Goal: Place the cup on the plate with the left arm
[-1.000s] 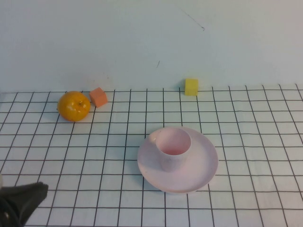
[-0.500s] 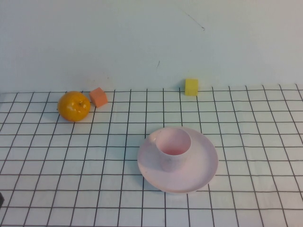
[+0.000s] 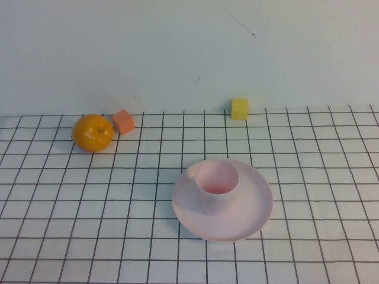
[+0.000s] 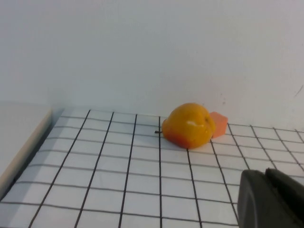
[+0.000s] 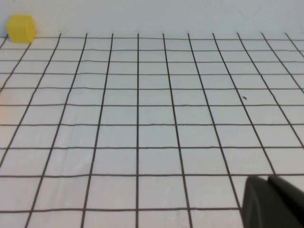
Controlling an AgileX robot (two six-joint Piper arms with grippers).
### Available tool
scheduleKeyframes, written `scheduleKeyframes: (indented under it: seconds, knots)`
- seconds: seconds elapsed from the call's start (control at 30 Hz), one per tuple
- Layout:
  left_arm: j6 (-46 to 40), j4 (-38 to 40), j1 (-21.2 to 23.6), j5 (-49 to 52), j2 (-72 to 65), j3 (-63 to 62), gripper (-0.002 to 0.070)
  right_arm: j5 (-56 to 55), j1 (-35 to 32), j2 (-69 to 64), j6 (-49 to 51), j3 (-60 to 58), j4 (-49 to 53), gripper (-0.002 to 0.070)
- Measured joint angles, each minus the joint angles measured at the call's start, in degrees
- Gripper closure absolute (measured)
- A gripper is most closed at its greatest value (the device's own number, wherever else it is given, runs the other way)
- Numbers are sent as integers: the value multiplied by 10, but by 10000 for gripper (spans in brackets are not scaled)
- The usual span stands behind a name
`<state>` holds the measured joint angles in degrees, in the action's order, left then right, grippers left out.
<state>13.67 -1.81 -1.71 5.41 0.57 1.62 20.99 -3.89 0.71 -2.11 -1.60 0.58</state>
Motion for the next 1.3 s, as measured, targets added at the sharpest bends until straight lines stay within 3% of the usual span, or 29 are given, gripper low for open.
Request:
scheduleKeyframes:
  seconds: [0.47,0.9,1.07,1.3]
  knots:
    - [6,1,7,119,0,0,676,0,0,0,0,0,0,678]
    - [4,1,7,131,0,-2,676,0,0,0,0,0,0,678]
    - [-55,1,7,132,0,-2,676,0,0,0,0,0,0,678]
    - [-72,10,7,135,0,-3,676,0,0,0,0,0,0,678]
